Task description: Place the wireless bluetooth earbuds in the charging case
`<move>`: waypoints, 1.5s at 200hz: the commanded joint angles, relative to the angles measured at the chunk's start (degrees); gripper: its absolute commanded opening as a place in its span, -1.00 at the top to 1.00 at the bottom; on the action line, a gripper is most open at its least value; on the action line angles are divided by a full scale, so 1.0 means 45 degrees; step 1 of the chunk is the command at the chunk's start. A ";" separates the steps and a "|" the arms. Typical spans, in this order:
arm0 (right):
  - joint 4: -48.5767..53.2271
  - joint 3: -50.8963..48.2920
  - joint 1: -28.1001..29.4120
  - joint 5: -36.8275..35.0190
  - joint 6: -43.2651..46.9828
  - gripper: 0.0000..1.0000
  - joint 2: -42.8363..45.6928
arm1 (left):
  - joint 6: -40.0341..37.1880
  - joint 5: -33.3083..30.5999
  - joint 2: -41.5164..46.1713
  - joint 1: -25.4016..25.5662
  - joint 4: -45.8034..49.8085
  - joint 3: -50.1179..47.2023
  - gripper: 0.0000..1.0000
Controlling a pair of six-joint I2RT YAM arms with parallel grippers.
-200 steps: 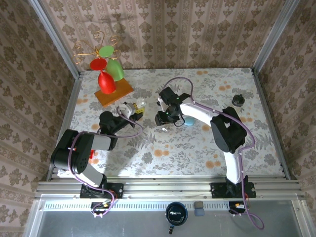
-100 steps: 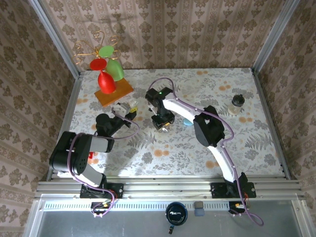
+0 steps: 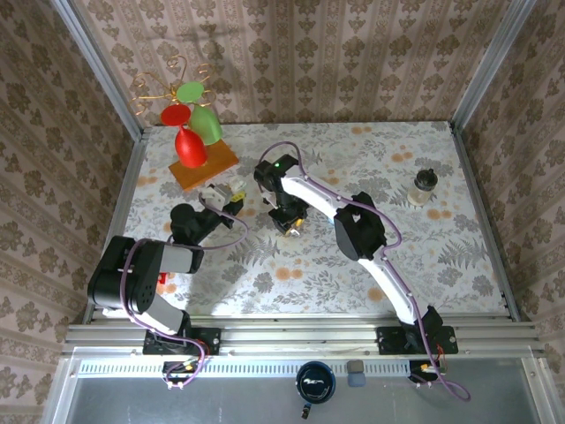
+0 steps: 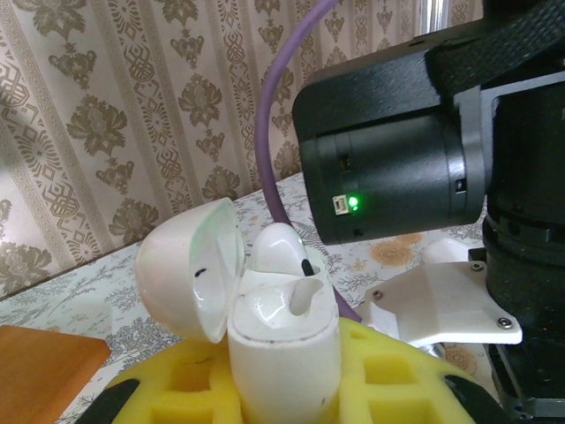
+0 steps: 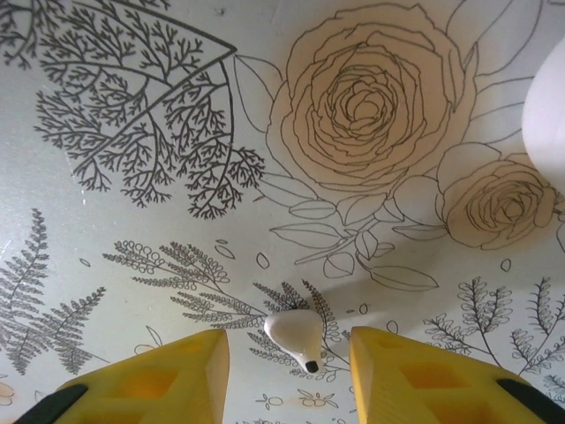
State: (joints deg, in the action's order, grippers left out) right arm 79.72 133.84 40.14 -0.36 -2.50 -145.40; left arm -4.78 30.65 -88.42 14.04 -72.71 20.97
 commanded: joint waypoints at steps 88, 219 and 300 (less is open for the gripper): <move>0.0746 0.0707 0.0084 -0.0303 0.0215 0.33 -0.0867 | -0.0008 0.0870 0.0121 -0.0114 -0.0332 0.0031 0.90; -0.1796 -0.1465 -0.0066 0.0154 -0.0743 0.58 0.1359 | -0.0012 0.0980 -0.0062 -0.0095 -0.0327 0.0104 0.90; -0.8992 -0.8438 -0.1152 0.2170 -0.1993 0.61 0.7525 | -0.0237 0.2224 -0.0331 0.0212 -0.0347 0.0513 0.90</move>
State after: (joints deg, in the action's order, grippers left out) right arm 53.87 103.02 36.36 4.36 -7.97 -119.83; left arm -4.78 36.29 -89.41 14.26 -72.66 21.12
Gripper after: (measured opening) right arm 0.199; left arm 0.195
